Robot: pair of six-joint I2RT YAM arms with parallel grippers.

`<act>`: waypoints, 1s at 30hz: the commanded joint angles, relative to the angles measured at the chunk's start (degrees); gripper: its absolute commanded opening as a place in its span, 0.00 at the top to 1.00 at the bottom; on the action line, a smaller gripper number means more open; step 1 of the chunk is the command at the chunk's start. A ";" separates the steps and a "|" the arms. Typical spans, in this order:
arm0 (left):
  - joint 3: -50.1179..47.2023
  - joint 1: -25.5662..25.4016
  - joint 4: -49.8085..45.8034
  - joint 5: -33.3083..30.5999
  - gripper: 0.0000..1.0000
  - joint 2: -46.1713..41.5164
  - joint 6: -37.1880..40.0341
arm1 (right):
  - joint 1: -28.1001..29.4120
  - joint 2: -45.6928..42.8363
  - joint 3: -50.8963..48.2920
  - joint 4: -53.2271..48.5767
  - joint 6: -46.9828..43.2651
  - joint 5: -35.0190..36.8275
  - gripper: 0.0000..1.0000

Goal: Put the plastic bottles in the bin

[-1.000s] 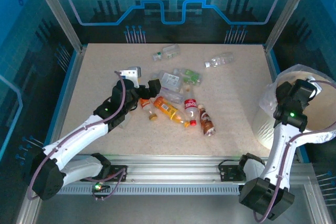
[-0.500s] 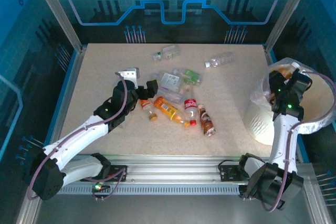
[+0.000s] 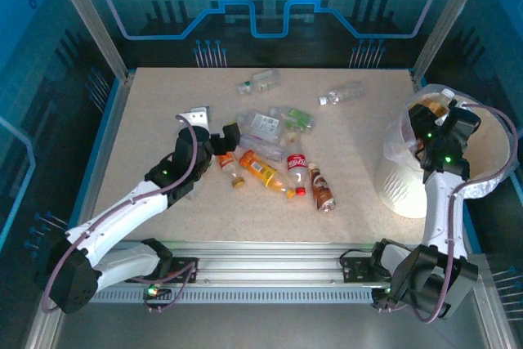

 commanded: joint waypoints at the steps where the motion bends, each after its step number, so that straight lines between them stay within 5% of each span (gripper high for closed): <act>1: -0.82 -0.24 -1.48 -2.97 0.01 -0.84 -2.03 | 0.92 -1.01 -0.02 -3.47 -1.55 1.43 0.31; 14: -1.71 1.48 -5.41 -5.56 0.01 -1.46 -8.17 | 0.78 -1.70 -0.54 -7.36 -2.64 2.81 0.19; 30: -5.27 10.54 -18.83 -4.66 0.01 -6.57 -24.26 | 0.79 -7.42 11.48 -21.44 -8.08 7.25 0.04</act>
